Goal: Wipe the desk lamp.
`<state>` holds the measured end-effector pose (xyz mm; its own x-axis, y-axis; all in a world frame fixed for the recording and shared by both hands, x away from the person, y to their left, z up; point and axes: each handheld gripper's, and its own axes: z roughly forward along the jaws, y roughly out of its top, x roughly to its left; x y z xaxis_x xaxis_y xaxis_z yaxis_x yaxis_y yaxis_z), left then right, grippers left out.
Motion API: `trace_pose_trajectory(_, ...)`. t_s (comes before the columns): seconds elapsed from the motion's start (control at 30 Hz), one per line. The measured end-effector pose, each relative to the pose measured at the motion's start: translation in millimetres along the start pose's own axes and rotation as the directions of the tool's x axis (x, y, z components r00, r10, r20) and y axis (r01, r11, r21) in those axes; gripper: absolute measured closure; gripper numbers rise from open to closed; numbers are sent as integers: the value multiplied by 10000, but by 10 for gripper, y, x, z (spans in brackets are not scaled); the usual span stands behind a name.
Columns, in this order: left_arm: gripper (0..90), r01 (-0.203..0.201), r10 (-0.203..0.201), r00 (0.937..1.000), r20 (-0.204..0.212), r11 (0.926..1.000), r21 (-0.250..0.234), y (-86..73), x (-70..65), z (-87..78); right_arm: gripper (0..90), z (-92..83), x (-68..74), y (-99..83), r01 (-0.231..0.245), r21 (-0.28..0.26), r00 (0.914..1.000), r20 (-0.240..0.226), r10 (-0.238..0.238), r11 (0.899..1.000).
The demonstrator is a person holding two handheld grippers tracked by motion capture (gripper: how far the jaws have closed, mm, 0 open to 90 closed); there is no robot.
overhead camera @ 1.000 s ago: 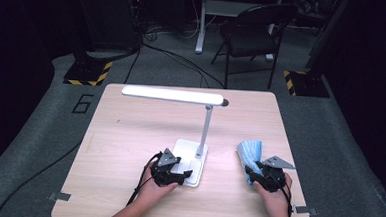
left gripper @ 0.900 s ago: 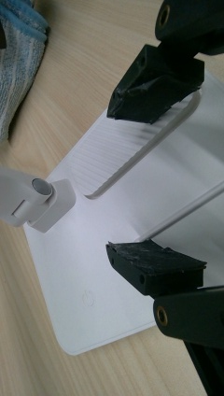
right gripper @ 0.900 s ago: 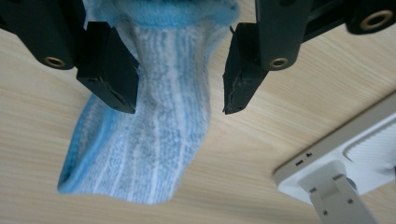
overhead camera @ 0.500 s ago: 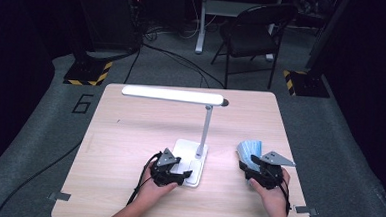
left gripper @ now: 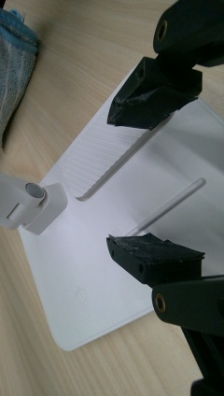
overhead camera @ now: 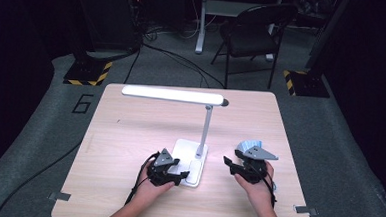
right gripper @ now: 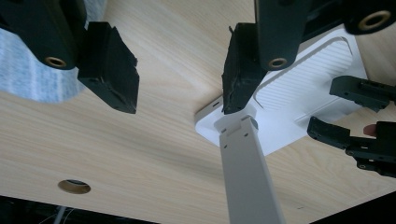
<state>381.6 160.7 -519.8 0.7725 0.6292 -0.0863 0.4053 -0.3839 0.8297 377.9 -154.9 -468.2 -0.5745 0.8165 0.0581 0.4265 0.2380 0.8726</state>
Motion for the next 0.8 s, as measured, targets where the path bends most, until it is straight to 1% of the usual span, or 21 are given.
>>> trace_pose_trajectory(0.03,348,124,-124,9999,12,9999,-50,0,-5,-12,457,29,13,15,87,-4,9999,-57,-87,10000)
trace_pose_trajectory(0.07,348,26,-26,10000,-48,9999,-116,5,6,-33,456,44,32,26,-18,12,9999,-129,18,10000)
trace_pose_trajectory(0.1,348,115,-116,9999,-45,9998,-181,8,9,-51,453,71,38,41,90,-3,9999,-148,-90,10000)
trace_pose_trajectory(0.17,350,104,-106,9999,-106,9997,-204,13,29,-96,446,118,70,74,47,-8,9998,-198,-48,10000)
trace_pose_trajectory(0.23,357,121,-126,9998,-184,9996,-272,14,62,-136,452,161,98,108,53,70,9993,-365,-50,10000)
trace_pose_trajectory(0.27,361,121,-126,9998,-184,9996,-272,14,62,-136,454,191,111,125,126,44,9989,-446,-124,9999)
trace_pose_trajectory(0.3,365,180,-184,9996,-190,9996,-226,12,106,-178,457,217,132,146,207,93,9988,-453,-202,9997)
trace_pose_trajectory(0.33,368,296,-304,9992,-262,9990,-320,7,128,-194,458,234,146,159,260,96,9985,-484,-255,9996)
trace_pose_trajectory(0.37,373,299,-306,9993,-236,9992,-283,7,155,-217,458,259,175,182,271,120,9984,-492,-265,9996)
trace_pose_trajectory(0.43,374,520,-530,9984,-218,9978,-412,2,178,-236,459,287,207,213,524,41,9975,-486,-522,9986)
trace_pose_trajectory(0.47,377,391,-399,9989,-234,9987,-339,6,202,-257,459,298,228,231,537,71,9973,-508,-533,9985)
trace_pose_trajectory(0.5,378,541,-555,9981,-285,9974,-472,1,200,-256,459,315,245,248,562,54,9970,-529,-558,9984)
trace_pose_trajectory(0.53,378,492,-505,9983,-299,9979,-431,2,217,-271,459,335,255,265,634,50,9964,-570,-630,9980)
trace_pose_trajectory(0.57,378,595,-614,9975,-351,9968,-535,-3,214,-266,459,353,269,283,680,104,9956,-658,-672,9976)
trace_pose_trajectory(0.6,378,577,-587,9980,-242,9975,-396,0,227,-282,459,367,276,290,662,54,9953,-706,-656,9978)
trace_pose_trajectory(0.63,378,577,-587,9980,-242,9975,-396,0,227,-282,459,367,276,290,662,54,9953,-706,-656,9978)
trace_pose_trajectory(0.67,378,549,-561,9979,-324,9977,-391,-2,234,-286,461,402,299,315,612,105,9946,-848,-601,9981)
trace_pose_trajectory(0.7,378,647,-665,9971,-373,9968,-477,-8,234,-283,462,418,306,324,621,80,9941,-897,-611,9980)
trace_pose_trajectory(0.73,378,668,-687,9968,-397,9966,-490,-9,236,-285,462,424,315,330,584,101,9946,-864,-573,9982)
trace_pose_trajectory(0.8,378,654,-679,9965,-477,9964,-534,-10,241,-288,462,450,330,349,578,94,9939,-947,-567,9983)
